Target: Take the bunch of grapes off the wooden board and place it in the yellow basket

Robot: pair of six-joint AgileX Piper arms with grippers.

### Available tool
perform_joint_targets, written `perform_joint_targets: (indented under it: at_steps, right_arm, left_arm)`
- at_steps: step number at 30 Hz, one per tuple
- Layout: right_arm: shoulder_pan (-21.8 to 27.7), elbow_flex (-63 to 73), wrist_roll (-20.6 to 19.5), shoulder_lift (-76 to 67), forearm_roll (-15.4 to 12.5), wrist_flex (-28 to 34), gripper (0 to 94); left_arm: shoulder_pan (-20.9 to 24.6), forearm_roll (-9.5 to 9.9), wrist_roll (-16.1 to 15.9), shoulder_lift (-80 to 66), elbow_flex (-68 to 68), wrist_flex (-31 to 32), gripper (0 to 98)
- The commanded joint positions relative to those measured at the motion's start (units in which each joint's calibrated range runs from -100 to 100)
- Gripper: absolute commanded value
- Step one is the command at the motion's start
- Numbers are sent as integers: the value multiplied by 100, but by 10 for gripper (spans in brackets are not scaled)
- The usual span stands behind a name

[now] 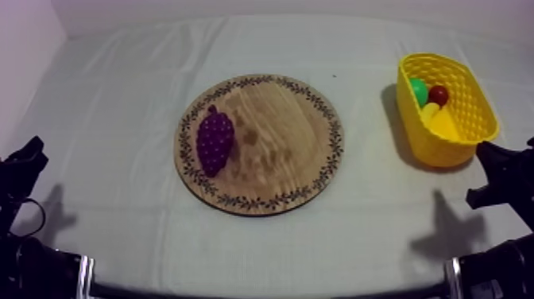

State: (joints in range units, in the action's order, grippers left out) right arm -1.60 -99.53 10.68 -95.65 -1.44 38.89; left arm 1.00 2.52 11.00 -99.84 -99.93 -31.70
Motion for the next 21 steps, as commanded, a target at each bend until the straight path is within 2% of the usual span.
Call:
perform_joint_targets:
  at_steps: [1, 9, 17, 18, 21]
  right_arm:
    - [0, -2, 4, -2, 0, 6, 4]
    - [-41, -2, 13, -6, 0, 6, 4]
    - [-632, -2, 71, -10, 4, 6, 3]
    - [-712, -2, 37, -10, 4, 6, 3]
    - [-1002, -2, -437, -10, 3, 8, 3]
  left_arm:
    - [-2, -1, 1, 2, 4, 1, 0]
    - [-2, -1, 1, 2, 4, 1, 0]
    - [-2, -1, 1, 2, 4, 1, 0]
    - [-2, -1, 1, 2, 4, 1, 0]
    - [-2, -1, 1, 2, 4, 1, 0]
